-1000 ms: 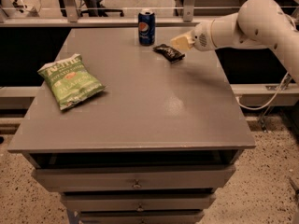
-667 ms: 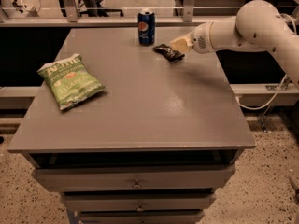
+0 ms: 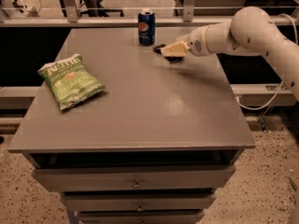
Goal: Move rxbar chocolate near green jalapeno chip bag
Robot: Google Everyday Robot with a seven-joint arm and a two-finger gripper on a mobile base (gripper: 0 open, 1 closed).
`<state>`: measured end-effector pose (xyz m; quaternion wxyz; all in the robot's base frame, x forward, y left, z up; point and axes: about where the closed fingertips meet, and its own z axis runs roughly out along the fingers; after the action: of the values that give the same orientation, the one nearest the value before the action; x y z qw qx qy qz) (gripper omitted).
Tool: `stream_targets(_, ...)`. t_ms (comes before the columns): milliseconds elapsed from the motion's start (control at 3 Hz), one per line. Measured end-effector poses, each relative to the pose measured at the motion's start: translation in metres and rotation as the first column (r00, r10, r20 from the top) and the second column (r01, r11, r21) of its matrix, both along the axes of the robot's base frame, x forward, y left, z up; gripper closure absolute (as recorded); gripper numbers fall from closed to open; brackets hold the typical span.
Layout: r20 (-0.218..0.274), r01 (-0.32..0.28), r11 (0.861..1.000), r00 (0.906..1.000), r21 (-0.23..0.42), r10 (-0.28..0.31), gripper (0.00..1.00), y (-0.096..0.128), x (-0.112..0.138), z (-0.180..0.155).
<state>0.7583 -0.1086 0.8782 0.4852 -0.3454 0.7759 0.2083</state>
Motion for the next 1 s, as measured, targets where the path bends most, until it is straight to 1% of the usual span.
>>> stream_targets(333,0.005,0.002,1.000,1.0000,-0.001,-0.002,0.00,0.001,0.008,-0.008)
stream_targets(1000,-0.009,0.015,1.000,0.9998,-0.008,-0.015,0.00,0.000,0.019,-0.030)
